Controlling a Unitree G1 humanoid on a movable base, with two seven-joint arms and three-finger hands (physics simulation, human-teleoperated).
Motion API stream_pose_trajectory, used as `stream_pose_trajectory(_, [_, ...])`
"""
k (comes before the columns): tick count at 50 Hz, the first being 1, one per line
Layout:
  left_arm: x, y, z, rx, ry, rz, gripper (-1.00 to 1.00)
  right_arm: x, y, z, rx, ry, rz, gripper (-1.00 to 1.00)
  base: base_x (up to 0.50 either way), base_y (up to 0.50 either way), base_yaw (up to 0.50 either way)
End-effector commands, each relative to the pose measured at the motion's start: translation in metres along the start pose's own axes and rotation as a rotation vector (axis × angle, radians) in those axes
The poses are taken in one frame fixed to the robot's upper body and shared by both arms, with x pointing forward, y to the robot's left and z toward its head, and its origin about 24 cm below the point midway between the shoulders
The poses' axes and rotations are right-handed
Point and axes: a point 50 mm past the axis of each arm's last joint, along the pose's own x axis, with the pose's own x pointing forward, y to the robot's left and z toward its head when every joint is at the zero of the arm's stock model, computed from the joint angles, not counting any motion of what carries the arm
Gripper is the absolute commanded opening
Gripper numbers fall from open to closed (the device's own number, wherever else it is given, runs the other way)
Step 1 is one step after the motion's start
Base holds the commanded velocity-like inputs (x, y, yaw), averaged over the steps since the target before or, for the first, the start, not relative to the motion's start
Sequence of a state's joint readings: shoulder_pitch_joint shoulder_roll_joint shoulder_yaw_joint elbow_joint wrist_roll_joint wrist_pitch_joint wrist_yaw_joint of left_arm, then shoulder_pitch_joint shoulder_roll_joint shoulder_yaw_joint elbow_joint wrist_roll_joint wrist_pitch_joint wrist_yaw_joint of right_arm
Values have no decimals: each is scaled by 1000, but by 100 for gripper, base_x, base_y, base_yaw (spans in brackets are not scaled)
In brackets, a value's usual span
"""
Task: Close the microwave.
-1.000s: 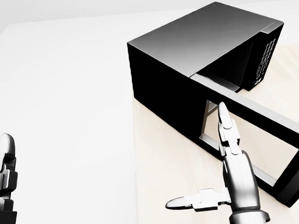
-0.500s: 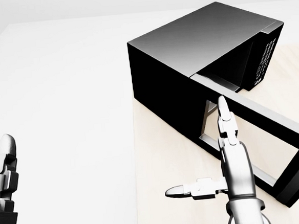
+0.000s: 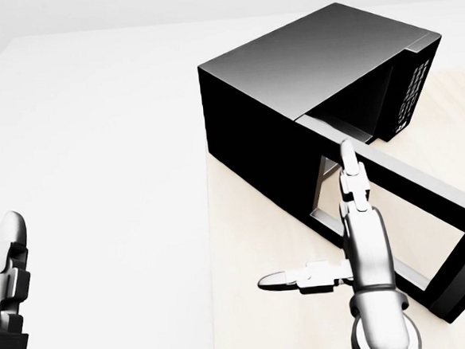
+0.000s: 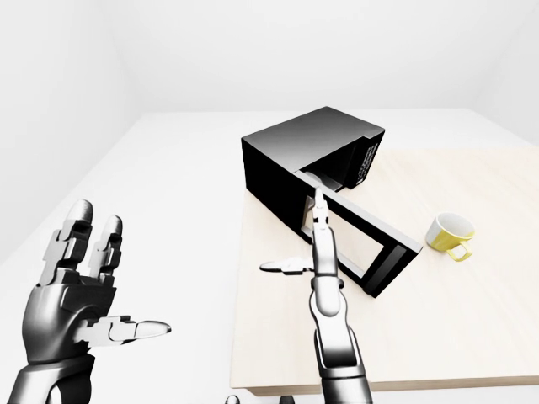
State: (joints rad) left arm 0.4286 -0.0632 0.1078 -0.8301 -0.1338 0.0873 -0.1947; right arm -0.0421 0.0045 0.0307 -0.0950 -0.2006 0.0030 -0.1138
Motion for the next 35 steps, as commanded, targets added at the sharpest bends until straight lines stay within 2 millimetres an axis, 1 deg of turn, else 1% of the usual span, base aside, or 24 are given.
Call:
stream_pose_trajectory(1, [-1,-1,-1,-1,5,-3,100,11,-3,-3,20,8,-9,100,0,0,0])
stream_pose_trajectory(14, [0,-1,-1,0,3,-2,100,20,-5,-5,7,11,-16,100,0,0,0])
stream_pose_trajectory(20, [0,-1,-1,0,6,-5,100,27,-5,-12,9,24,-25,100,0,0,0])
stream_pose_trajectory(35, [0,-1,0,-2,0,-5,100,45,-11,-10,20,25,-53,100,0,0,0])
